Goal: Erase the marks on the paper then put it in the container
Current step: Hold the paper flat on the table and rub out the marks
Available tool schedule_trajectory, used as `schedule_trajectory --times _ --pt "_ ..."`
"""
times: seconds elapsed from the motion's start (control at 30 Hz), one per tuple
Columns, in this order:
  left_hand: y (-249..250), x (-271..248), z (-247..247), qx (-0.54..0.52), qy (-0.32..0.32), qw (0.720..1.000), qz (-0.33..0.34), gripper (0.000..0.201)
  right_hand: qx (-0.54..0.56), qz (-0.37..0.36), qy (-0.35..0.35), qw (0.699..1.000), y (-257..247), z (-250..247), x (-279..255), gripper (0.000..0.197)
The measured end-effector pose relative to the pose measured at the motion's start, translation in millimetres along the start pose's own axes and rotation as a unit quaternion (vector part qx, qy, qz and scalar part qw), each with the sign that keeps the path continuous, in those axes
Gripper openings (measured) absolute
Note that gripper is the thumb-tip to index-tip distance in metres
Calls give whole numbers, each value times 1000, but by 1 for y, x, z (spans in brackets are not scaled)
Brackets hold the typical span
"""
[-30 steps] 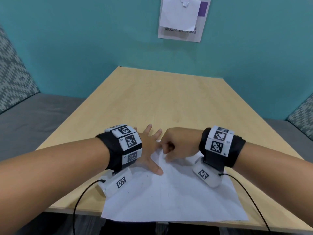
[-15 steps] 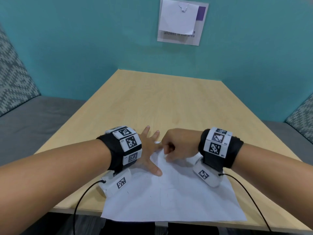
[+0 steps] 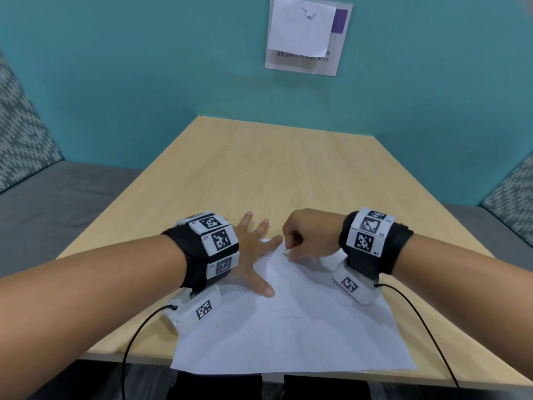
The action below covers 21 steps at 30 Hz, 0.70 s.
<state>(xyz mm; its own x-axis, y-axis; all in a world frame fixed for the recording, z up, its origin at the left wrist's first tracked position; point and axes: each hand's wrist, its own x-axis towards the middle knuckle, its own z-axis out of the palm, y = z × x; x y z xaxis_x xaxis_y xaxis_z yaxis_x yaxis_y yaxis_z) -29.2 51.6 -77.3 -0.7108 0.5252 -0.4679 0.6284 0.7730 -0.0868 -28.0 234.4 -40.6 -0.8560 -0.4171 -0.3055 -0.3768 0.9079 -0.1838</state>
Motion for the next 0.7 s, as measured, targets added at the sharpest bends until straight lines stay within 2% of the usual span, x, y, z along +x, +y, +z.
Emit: schedule_trajectory --times 0.07,0.2,0.33,0.47,0.6,0.7 --pt "3 -2 -1 7 -1 1000 -5 116 7 10 6 1000 3 0 2 13" --pt "8 -11 -9 11 1 1000 13 105 2 -40 -26 999 -14 10 -2 11" --pt "4 -5 -2 8 1 1000 -5 115 16 17 5 1000 4 -3 4 13" --pt "9 -11 -9 13 0 1000 8 107 -2 -29 -17 999 -12 9 0 13" --pt "5 -7 -5 10 -5 1000 -2 114 4 15 3 1000 3 -5 4 15" --pt "7 -11 -7 11 -4 1000 4 111 -8 -9 -1 1000 -4 3 0 14"
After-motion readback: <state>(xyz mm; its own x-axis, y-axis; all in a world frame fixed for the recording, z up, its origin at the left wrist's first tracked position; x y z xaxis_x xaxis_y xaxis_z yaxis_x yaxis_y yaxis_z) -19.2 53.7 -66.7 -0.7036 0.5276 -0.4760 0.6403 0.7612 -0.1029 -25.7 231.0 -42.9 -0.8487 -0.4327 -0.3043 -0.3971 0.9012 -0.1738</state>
